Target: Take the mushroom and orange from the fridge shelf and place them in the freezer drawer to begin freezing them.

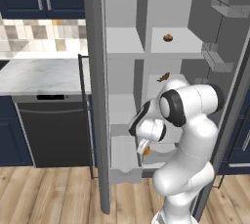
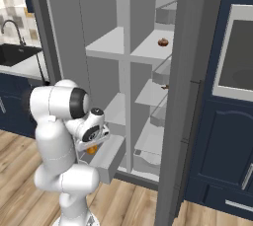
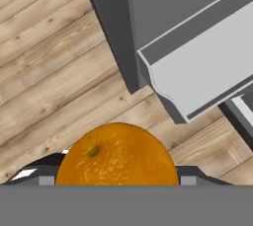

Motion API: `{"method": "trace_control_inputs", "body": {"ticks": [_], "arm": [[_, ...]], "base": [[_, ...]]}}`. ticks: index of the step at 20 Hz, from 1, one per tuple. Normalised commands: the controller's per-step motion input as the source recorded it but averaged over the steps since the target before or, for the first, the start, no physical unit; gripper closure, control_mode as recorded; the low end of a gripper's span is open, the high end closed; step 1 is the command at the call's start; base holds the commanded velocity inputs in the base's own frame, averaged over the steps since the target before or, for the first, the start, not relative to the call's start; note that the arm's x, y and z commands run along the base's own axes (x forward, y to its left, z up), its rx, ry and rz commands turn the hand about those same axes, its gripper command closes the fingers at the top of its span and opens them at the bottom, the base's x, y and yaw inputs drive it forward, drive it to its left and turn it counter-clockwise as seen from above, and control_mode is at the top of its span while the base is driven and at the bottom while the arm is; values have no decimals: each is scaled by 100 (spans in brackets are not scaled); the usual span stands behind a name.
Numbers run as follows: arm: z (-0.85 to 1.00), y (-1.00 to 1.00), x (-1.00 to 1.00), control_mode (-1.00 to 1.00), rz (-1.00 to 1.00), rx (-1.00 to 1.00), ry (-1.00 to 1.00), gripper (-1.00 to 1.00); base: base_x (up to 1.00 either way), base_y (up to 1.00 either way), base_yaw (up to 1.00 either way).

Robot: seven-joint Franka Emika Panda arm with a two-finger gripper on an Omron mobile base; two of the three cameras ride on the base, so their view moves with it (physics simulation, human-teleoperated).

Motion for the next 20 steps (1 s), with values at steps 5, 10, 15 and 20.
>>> {"method": "trace_control_inputs", "body": {"ticks": [5, 10, 15, 20], "arm": [[-19, 13, 26, -100, 0, 0, 1, 100], [-23, 8, 41, -100, 0, 0, 3, 100], [-28, 1, 43, -100, 0, 0, 4, 100], [-37, 6, 36, -100, 0, 0, 7, 100]], "base": [[0, 0, 0], [0, 0, 0], [0, 0, 0], [0, 0, 0]]}}
